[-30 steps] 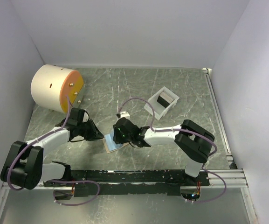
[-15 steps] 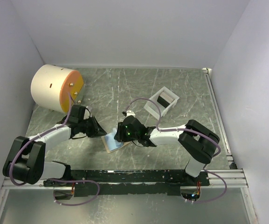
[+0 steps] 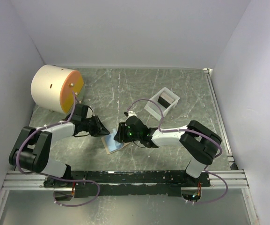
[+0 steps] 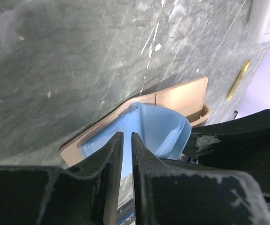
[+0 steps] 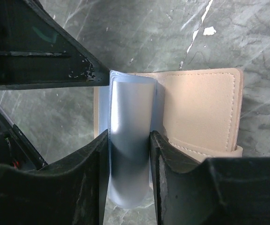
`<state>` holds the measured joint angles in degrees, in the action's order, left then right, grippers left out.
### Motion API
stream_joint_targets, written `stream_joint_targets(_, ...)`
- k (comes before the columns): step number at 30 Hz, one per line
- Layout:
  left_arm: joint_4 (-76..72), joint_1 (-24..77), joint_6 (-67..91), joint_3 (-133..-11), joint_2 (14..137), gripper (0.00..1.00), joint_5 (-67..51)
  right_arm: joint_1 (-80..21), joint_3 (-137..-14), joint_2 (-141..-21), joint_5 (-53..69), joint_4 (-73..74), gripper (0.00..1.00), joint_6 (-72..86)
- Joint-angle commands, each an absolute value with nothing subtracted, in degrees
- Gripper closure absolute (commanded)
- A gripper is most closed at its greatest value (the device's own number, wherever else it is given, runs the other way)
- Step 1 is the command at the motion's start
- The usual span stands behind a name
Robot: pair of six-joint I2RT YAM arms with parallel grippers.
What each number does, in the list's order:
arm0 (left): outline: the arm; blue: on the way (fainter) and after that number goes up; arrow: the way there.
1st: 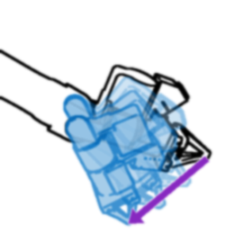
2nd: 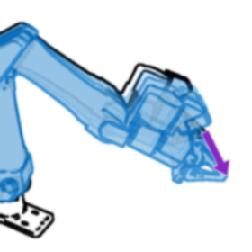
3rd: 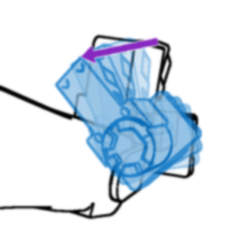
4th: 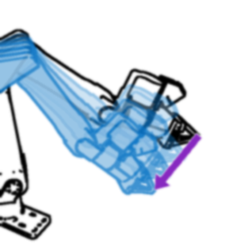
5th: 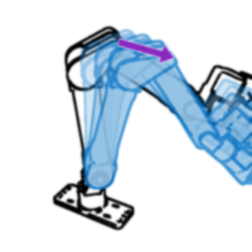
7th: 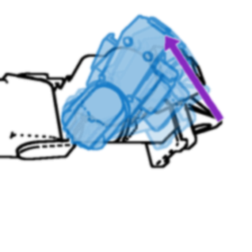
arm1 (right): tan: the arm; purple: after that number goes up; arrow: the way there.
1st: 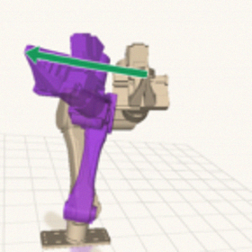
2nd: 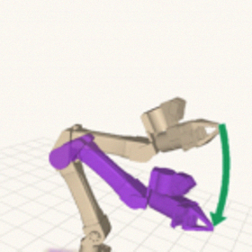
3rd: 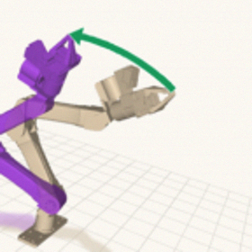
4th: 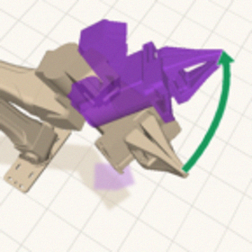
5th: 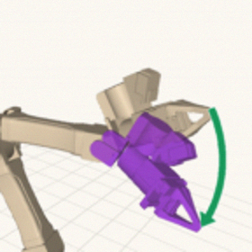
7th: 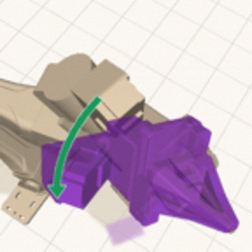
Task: Put the credit cards into the card holder
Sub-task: Open the card holder at the center of the board.
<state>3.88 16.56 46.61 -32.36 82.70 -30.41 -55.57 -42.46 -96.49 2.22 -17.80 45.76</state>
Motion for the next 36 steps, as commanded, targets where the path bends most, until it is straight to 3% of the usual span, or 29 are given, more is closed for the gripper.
stream_joint_targets(1, -0.37, 17.82, 47.76, -35.13, 84.91, 0.76, -33.56, -55.34, -41.83, -94.81, 2.37, -19.54, 0.62, 45.88)
stream_joint_targets(4, -0.83, 18.95, 48.26, -36.38, 86.67, 0.76, -34.26, -55.26, -41.9, -94.43, 2.25, -19.08, 0.55, 45.56)
stream_joint_targets(7, -1.79, 20.29, 49.13, -37.11, 87.03, 0.76, -35.02, -55.31, -42.48, -93.2, 0.5, -16.08, 0.41, 44.31)
stream_joint_targets(10, -3.46, 21.88, 50.22, -37.84, 87.28, 0.76, -35.94, -55.01, -43.7, -90.36, -3.07, -10.35, 0.37, 42.21)
stream_joint_targets(22, -7.43, 28.28, 52.35, -41.83, 94.66, 0.75, -33.31, -53.47, -45.32, -75.97, -12.19, 3.27, 0.37, 33.98)
stream_joint_targets(36, -8.02, 29.3, 51.46, -40.91, 97.11, 0.75, -28.36, -53.48, -45.56, -77.99, -7.88, 0.37, 0.49, 34.23)
